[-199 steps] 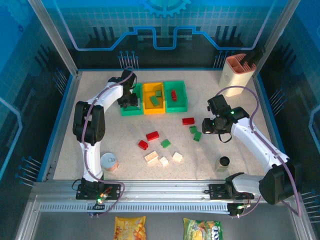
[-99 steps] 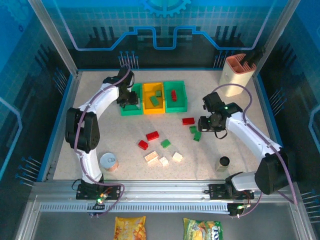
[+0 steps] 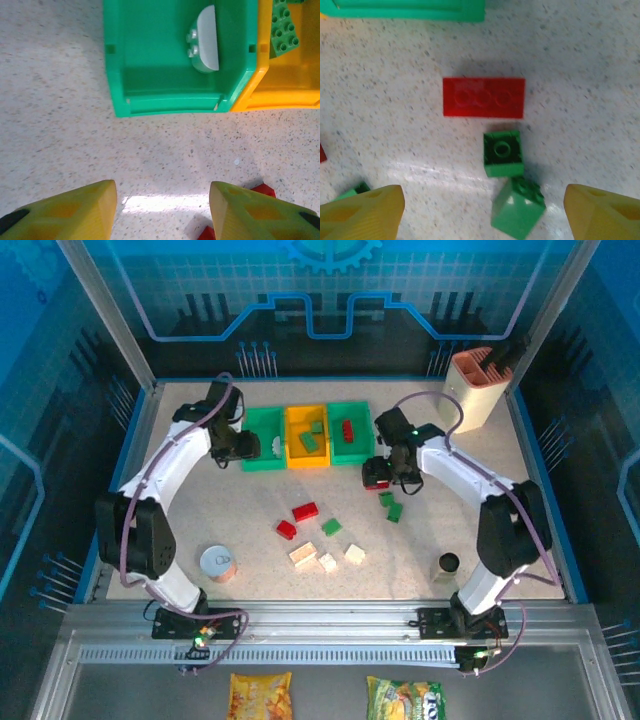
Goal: Sort the legos into containers by color
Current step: Pick up the lego from the center of the table.
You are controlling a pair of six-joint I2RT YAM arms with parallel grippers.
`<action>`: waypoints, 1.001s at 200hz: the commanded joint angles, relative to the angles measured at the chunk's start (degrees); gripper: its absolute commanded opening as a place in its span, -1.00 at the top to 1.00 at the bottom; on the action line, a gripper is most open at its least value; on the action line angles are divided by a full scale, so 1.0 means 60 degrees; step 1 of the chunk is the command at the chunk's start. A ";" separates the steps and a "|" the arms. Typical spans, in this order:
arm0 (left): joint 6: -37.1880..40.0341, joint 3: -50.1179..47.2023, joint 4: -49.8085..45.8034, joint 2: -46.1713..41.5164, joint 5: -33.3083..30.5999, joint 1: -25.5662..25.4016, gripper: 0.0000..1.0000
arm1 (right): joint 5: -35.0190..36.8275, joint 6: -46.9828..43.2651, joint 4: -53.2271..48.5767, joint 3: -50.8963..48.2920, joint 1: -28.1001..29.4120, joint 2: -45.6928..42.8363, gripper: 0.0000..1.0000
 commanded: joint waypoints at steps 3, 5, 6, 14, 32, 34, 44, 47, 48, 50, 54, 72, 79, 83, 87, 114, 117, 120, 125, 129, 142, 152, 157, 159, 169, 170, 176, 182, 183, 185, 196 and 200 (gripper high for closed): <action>0.0559 -0.0345 -0.0574 -0.0711 -0.0051 0.0252 -0.10 | -0.0083 -0.0074 0.0221 0.0596 0.0108 0.0719 -0.74; 0.0585 -0.0368 -0.0559 -0.0745 -0.0078 0.0263 -0.10 | -0.0077 -0.0072 0.0221 0.0637 0.0108 0.0777 -0.75; 0.0607 -0.0387 -0.0559 -0.0754 -0.0076 0.0262 -0.10 | -0.0079 -0.0067 0.0221 0.0651 0.0108 0.0806 -0.75; 0.0771 -0.0519 -0.0486 -0.0869 -0.0127 0.0304 -0.10 | -0.0044 -0.0051 0.0242 0.0774 0.0104 0.1057 -0.77; 0.0950 -0.0990 -0.0051 -0.1061 -0.0600 0.0375 -0.11 | 0.0048 -0.0056 0.0277 0.0976 0.0107 0.1569 -0.80; 0.0947 -0.1031 -0.0011 -0.1064 -0.0637 0.0400 -0.11 | 0.0080 -0.0053 0.0279 0.0996 0.0108 0.1616 -0.79; 0.0964 -0.1312 0.0246 -0.1070 -0.0662 0.0473 -0.11 | 0.0120 -0.0045 0.0279 0.1075 0.0110 0.1856 -0.79; 0.0954 -0.1387 0.0342 -0.1090 -0.0646 0.0491 -0.11 | 0.0124 -0.0046 0.0292 0.1094 0.0108 0.1926 -0.78; 0.0959 -0.1423 0.0375 -0.1094 -0.0645 0.0494 -0.11 | 0.0124 -0.0039 0.0293 0.1100 0.0108 0.1944 -0.78; 0.0960 -0.1480 0.0429 -0.1090 -0.0652 0.0507 -0.11 | 0.0125 -0.0034 0.0305 0.1104 0.0097 0.1991 -0.78; 0.0955 -0.1563 0.0537 -0.1109 -0.0645 0.0518 -0.11 | 0.0118 -0.0029 0.0319 0.1114 0.0094 0.2059 -0.78; 0.1058 -0.1786 0.0763 -0.1131 -0.0615 0.0560 -0.10 | 0.0068 0.0011 0.0417 0.1098 0.0073 0.2324 -0.76; 0.1099 -0.1851 0.0854 -0.1164 -0.0602 0.0568 -0.10 | 0.0078 0.0005 0.0465 0.1085 0.0065 0.2414 -0.76; 0.1107 -0.1895 0.0944 -0.1184 -0.0578 0.0589 -0.10 | 0.0071 0.0012 0.0489 0.1072 0.0057 0.2465 -0.75; 0.1125 -0.1937 0.1008 -0.1197 -0.0548 0.0618 -0.10 | 0.0065 0.0007 0.0511 0.1062 0.0064 0.2507 -0.74; 0.1044 -0.2031 0.1210 -0.1201 -0.0214 0.0804 -0.09 | 0.0065 -0.0005 0.0614 0.1008 0.0019 0.2755 -0.69; 0.1039 -0.2035 0.1218 -0.1223 -0.0199 0.0817 -0.09 | 0.0064 -0.0003 0.0618 0.1016 0.0018 0.2769 -0.68; 0.1027 -0.2052 0.1227 -0.1230 -0.0198 0.0818 -0.09 | 0.0069 -0.0010 0.0624 0.1010 0.0022 0.2781 -0.67; 0.1029 -0.2059 0.1223 -0.1236 -0.0188 0.0818 -0.09 | 0.0068 -0.0022 0.0618 0.1017 0.0001 0.2802 -0.64; 0.1030 -0.2071 0.1236 -0.1240 -0.0179 0.0818 -0.09 | 0.0071 -0.0030 0.0618 0.1006 0.0005 0.2801 -0.62; 0.1027 -0.2090 0.1236 -0.1245 -0.0163 0.0837 -0.09 | 0.0081 -0.0034 0.0658 0.1016 -0.0009 0.2791 -0.54; 0.1053 -0.2119 0.1263 -0.1234 -0.0127 0.0833 -0.09 | 0.0082 -0.0056 0.0647 0.1049 -0.0023 0.2815 -0.48; 0.1053 -0.2130 0.1264 -0.1239 -0.0104 0.0833 -0.09 | 0.0088 -0.0061 0.0621 0.1069 -0.0022 0.2825 -0.44; 0.1053 -0.2133 0.1281 -0.1236 -0.0088 0.0833 -0.09 | 0.0090 -0.0061 0.0610 0.1085 -0.0023 0.2827 -0.43; 0.1063 -0.2148 0.1301 -0.1230 -0.0073 0.0833 -0.09 | 0.0089 -0.0080 0.0576 0.1131 -0.0024 0.2844 -0.38; 0.1058 -0.2148 0.1301 -0.1230 -0.0080 0.0833 -0.09 | 0.0092 -0.0085 0.0567 0.1140 -0.0024 0.2843 -0.37; 0.1052 -0.2149 0.1318 -0.1220 -0.0100 0.0846 -0.09 | 0.0073 -0.0089 0.0559 0.1164 -0.0024 0.2829 -0.33; 0.1052 -0.2149 0.1316 -0.1214 -0.0094 0.0848 -0.09 | 0.0075 -0.0066 0.0557 0.1182 -0.0017 0.2807 -0.28; 0.1053 -0.2156 0.1323 -0.1215 -0.0098 0.0848 -0.09 | 0.0071 -0.0071 0.0550 0.1187 -0.0013 0.2803 -0.28; 0.1053 -0.2150 0.1329 -0.1216 -0.0101 0.0862 -0.09 | 0.0071 -0.0067 0.0556 0.1184 -0.0021 0.2799 -0.26; 0.1038 -0.2149 0.1319 -0.1201 -0.0102 0.0870 -0.09 | 0.0059 -0.0056 0.0558 0.1206 -0.0021 0.2748 -0.23; 0.1033 -0.2156 0.1322 -0.1214 -0.0083 0.0870 -0.09 | 0.0066 -0.0047 0.0558 0.1216 -0.0008 0.2727 -0.22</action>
